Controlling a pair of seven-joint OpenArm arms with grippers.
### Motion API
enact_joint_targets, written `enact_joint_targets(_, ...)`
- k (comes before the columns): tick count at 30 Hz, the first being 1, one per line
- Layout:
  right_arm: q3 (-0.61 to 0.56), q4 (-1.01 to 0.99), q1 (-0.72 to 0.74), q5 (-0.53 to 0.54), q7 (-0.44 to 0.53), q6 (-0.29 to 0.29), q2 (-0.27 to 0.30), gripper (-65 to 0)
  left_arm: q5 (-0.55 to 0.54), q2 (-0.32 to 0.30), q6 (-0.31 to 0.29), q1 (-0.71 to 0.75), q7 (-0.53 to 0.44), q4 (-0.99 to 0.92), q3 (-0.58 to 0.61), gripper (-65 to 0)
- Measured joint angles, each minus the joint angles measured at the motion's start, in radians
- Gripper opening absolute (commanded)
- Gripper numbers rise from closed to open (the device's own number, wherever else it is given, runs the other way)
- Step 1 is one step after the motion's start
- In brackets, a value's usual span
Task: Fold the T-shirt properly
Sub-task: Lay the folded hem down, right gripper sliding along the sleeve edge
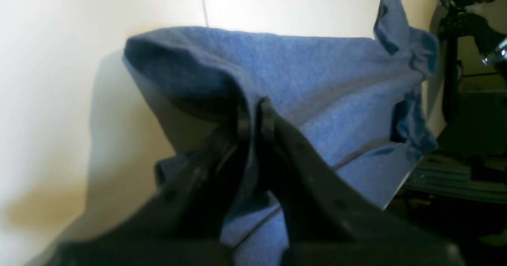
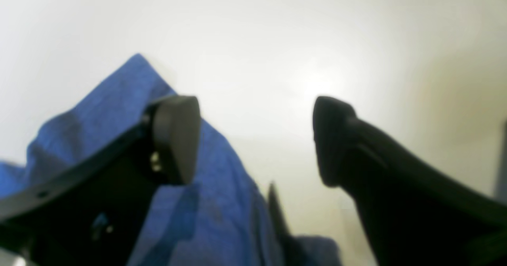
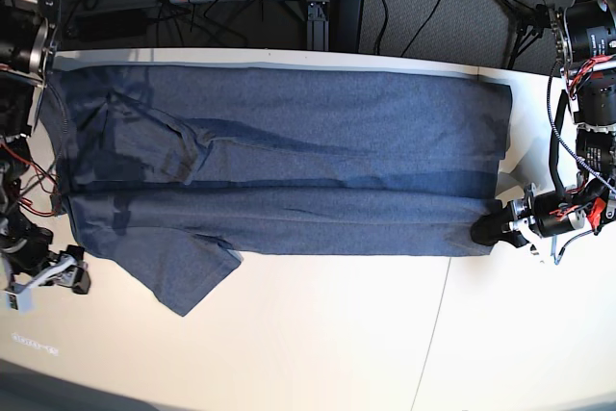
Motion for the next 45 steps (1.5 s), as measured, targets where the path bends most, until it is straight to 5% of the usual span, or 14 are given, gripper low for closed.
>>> enact_joint_targets(9, 0.001, -0.346, 0.219, -0.072, 0.037, 0.000, -0.082, -21.4, 0.001, 0.000, 0.000, 0.005, 0.001, 0.000, 0.000, -65.0)
enact_joint_targets(15, 0.001, -0.452, 0.211, -0.077, 0.010, 0.000, -0.095, -21.4, 0.002, 0.000, 0.000, 0.006, 0.001, 0.000, 0.000, -65.0)
enact_joint_targets(25, 0.003, -0.494, 0.226, -0.093, -0.005, 0.000, -0.096, -21.4, 0.001, 0.000, 0.000, 0.008, 0.001, 0.000, 0.000, -65.0)
enact_joint_targets(31, 0.002, -0.492, 0.245, -0.190, 0.002, 0.003, -0.143, -21.4, 0.000, 0.000, 0.000, 0.008, 0.001, 0.000, 0.000, -65.0)
enact_joint_targets(45, -0.284, -0.486, 0.275, -0.193, 0.013, 0.003, -0.209, -21.4, -0.003, 0.000, 0.000, 0.008, 0.001, 0.000, 0.000, -65.0)
